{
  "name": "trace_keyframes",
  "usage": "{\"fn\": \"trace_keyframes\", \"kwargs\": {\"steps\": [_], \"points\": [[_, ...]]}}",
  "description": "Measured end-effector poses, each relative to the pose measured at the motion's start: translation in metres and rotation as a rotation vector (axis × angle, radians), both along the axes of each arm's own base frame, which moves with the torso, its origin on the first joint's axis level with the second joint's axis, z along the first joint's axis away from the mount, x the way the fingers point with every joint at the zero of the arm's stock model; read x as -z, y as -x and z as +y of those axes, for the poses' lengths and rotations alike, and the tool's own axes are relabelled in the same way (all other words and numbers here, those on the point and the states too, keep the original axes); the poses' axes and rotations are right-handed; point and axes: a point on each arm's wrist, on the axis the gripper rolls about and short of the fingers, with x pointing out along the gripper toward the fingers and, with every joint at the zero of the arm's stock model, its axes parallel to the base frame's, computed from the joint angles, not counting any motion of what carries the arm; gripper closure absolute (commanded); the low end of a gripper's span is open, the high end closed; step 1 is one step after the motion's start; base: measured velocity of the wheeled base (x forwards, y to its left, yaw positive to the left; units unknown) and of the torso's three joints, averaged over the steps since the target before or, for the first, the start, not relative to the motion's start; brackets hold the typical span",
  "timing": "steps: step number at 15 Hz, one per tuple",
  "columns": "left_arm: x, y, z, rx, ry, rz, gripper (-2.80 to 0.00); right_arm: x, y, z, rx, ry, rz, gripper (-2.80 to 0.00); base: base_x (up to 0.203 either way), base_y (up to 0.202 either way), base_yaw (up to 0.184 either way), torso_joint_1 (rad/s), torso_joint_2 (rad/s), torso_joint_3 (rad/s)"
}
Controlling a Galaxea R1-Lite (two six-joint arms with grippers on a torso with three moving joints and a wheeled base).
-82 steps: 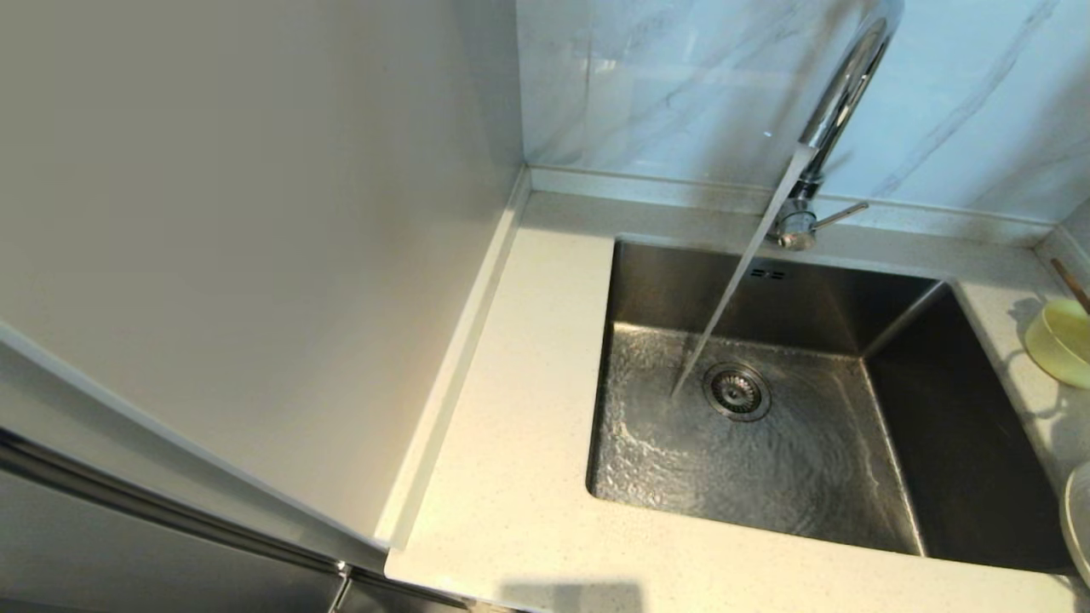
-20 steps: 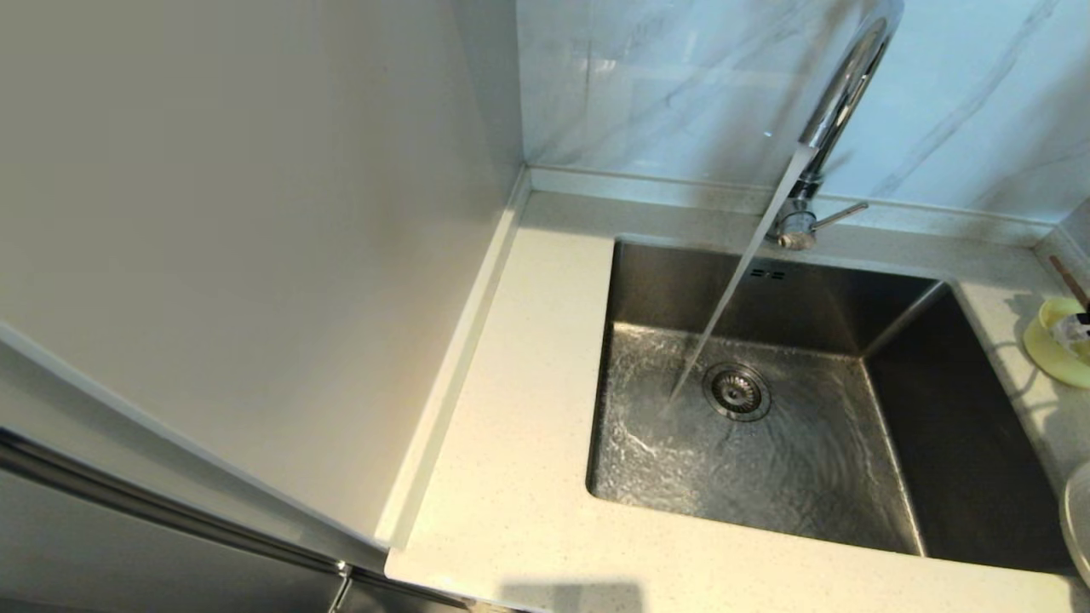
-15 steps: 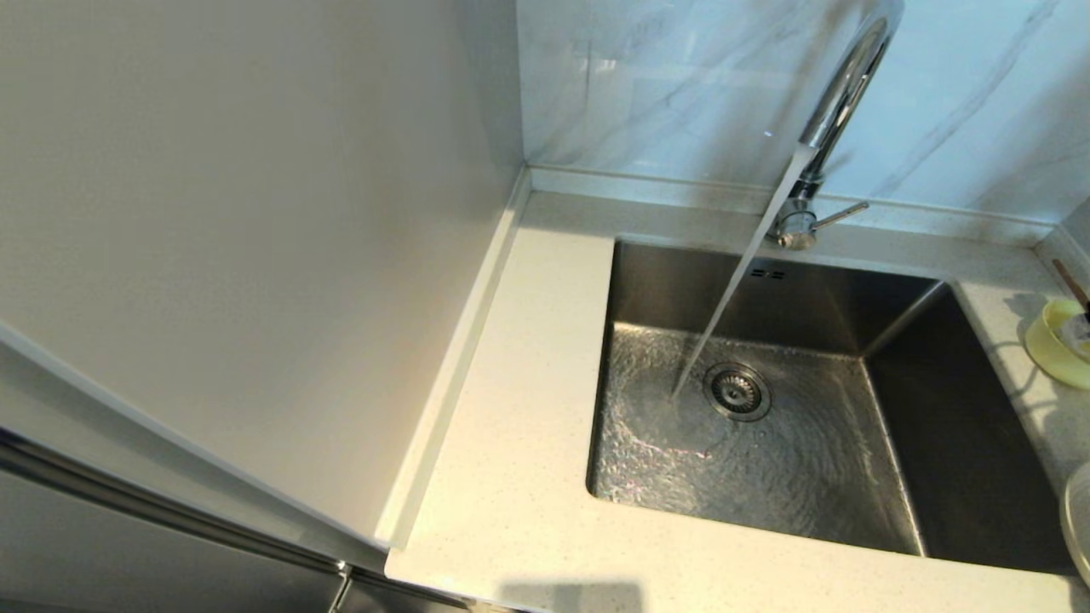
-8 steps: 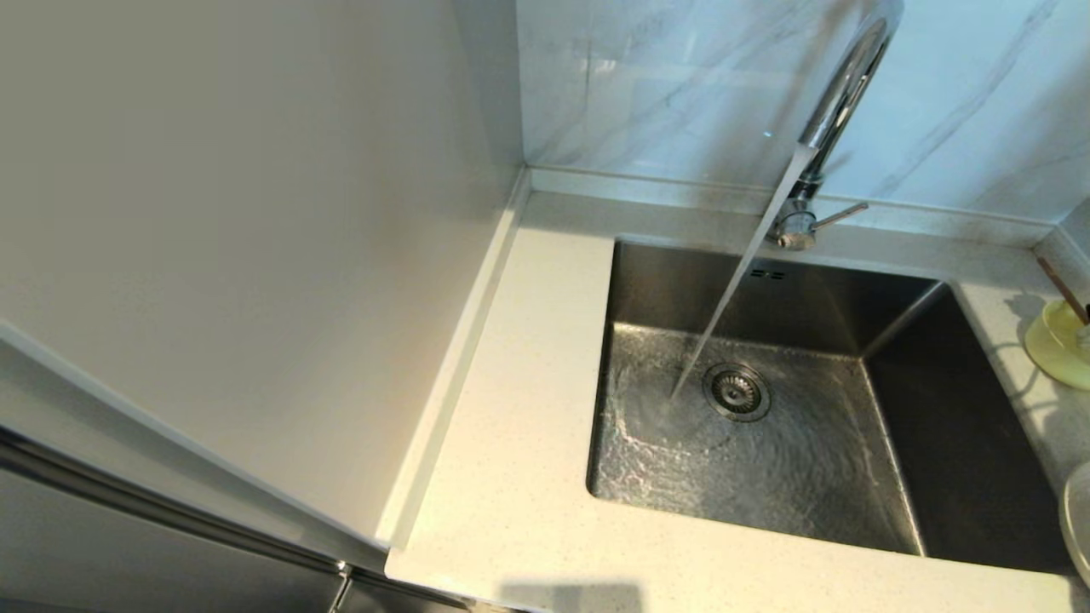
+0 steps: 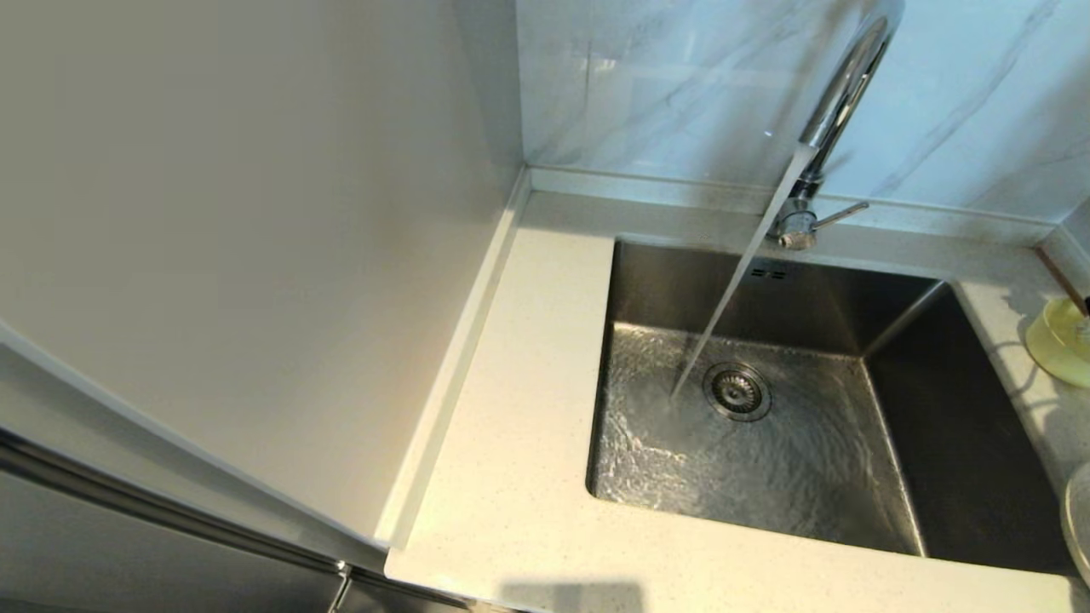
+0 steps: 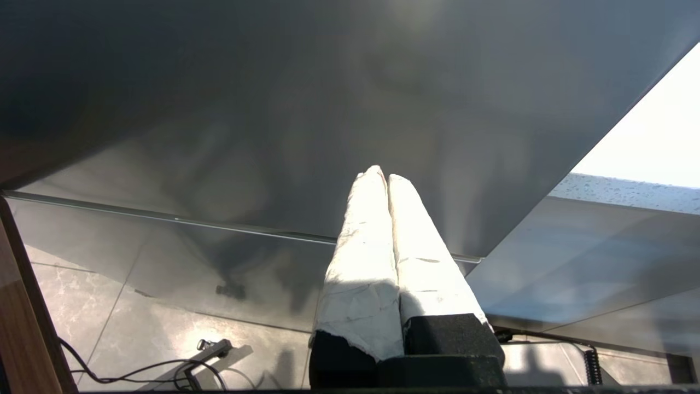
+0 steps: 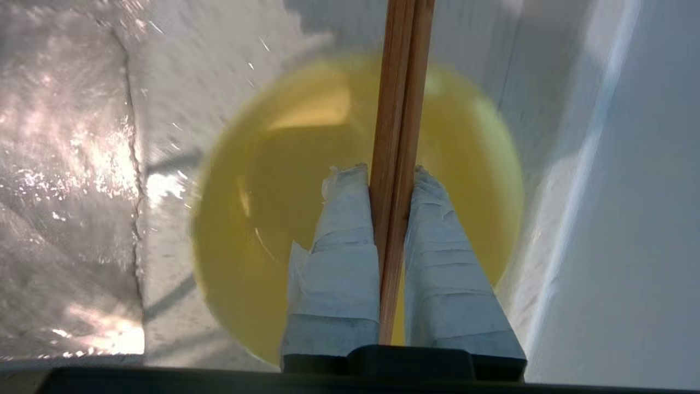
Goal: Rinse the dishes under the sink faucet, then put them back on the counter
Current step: Pick up the chopsticks
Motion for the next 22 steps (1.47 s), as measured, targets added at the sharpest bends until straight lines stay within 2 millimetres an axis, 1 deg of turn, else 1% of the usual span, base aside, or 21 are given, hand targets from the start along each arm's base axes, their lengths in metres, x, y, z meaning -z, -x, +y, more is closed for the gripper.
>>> {"fn": "trace_keyframes", "kwargs": {"steps": [3, 6, 9, 11, 14, 16, 20, 22], "points": [[0.000, 0.000, 0.000, 0.000, 0.000, 0.000, 0.00, -0.022, 0.009, 0.008, -0.051, 0.043, -0.051, 0.00, 0.000, 0.000, 0.000, 0.000, 0.00, 0.000], [0.000, 0.000, 0.000, 0.000, 0.000, 0.000, 0.00, -0.046, 0.021, 0.023, -0.070, 0.073, -0.093, 0.00, 0.000, 0.000, 0.000, 0.000, 0.00, 0.000], [0.000, 0.000, 0.000, 0.000, 0.000, 0.000, 0.00, -0.066, 0.040, 0.044, -0.087, 0.077, -0.100, 0.00, 0.000, 0.000, 0.000, 0.000, 0.00, 0.000], [0.000, 0.000, 0.000, 0.000, 0.000, 0.000, 0.00, -0.075, 0.056, 0.060, -0.111, 0.075, -0.098, 0.00, 0.000, 0.000, 0.000, 0.000, 0.00, 0.000], [0.000, 0.000, 0.000, 0.000, 0.000, 0.000, 0.00, -0.081, 0.084, 0.087, -0.213, 0.033, -0.122, 0.00, 0.000, 0.000, 0.000, 0.000, 0.00, 0.000], [0.000, 0.000, 0.000, 0.000, 0.000, 0.000, 0.00, -0.082, 0.103, 0.111, -0.275, 0.010, -0.129, 0.00, 0.000, 0.000, 0.000, 0.000, 0.00, 0.000], [0.000, 0.000, 0.000, 0.000, 0.000, 0.000, 0.00, -0.077, 0.140, 0.155, -0.358, -0.002, -0.119, 0.00, 0.000, 0.000, 0.000, 0.000, 0.00, 0.000], [0.000, 0.000, 0.000, 0.000, 0.000, 0.000, 0.00, -0.072, 0.156, 0.171, -0.377, 0.016, -0.104, 0.00, 0.000, 0.000, 0.000, 0.000, 0.00, 0.000]]}}
